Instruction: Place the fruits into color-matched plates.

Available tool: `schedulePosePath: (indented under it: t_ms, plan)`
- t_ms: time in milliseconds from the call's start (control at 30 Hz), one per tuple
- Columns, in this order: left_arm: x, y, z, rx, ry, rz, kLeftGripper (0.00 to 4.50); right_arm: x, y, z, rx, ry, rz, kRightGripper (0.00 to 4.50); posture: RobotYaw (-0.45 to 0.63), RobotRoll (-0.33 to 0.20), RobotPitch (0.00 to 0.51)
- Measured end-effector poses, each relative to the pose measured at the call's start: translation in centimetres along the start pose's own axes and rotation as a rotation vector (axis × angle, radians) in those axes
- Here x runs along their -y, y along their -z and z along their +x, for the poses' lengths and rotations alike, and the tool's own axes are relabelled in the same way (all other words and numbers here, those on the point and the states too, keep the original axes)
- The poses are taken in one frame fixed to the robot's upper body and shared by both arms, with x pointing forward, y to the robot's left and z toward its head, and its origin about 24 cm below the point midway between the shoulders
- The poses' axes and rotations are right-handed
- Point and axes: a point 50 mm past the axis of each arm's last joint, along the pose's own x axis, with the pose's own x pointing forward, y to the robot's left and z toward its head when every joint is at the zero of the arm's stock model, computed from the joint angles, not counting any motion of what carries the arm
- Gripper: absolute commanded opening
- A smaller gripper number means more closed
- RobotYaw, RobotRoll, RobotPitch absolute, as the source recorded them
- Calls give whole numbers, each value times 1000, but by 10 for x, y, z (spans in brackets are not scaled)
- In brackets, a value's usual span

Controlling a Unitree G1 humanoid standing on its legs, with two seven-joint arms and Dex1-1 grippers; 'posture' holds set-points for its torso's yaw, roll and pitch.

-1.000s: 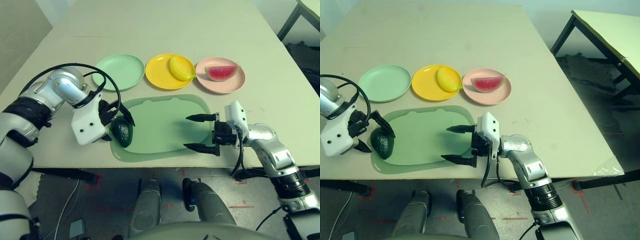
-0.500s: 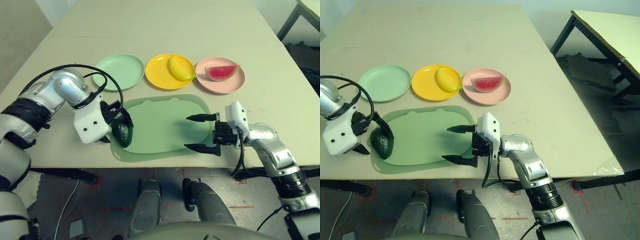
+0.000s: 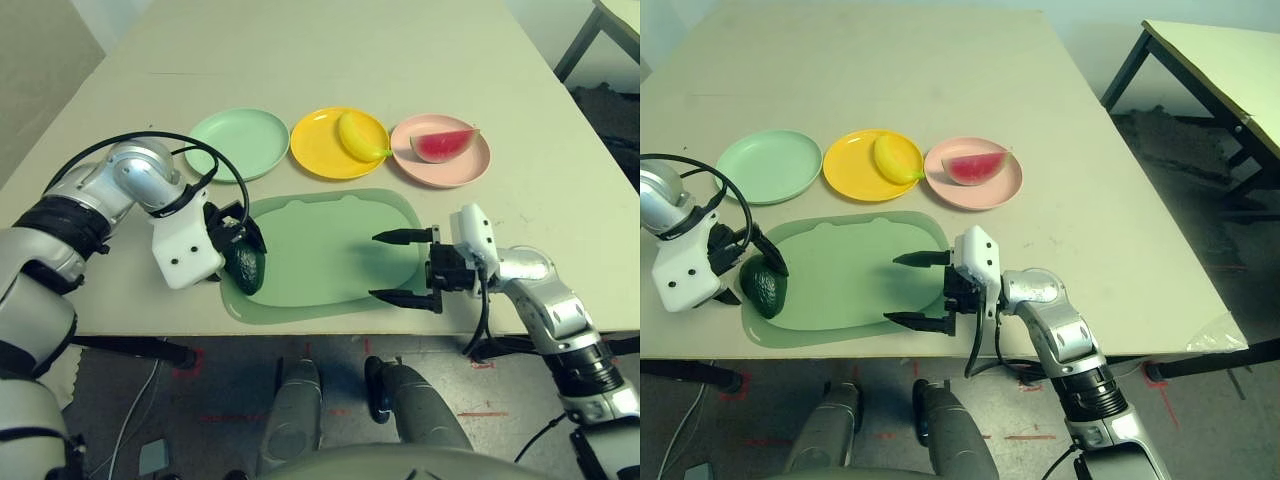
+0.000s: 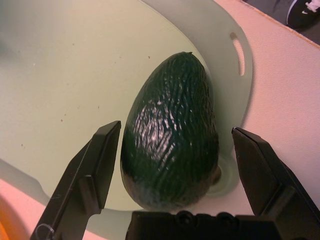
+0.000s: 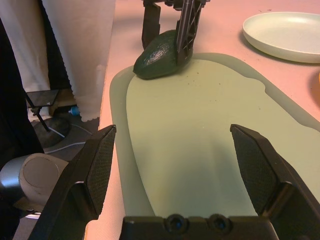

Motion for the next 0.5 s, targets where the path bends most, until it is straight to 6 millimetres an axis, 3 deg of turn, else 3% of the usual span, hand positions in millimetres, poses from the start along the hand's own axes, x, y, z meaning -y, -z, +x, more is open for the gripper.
schedulePosePath:
  t_ms: [133,500]
  plan:
    - [-1,0,0,-1,-3,-1,3010,0,0,0,-1,1,-2,4500,-14,0,204]
    - [0,1,0,0,-6,-18,2988,-1,2,-1,-14,4,2,4500,-17,0,207]
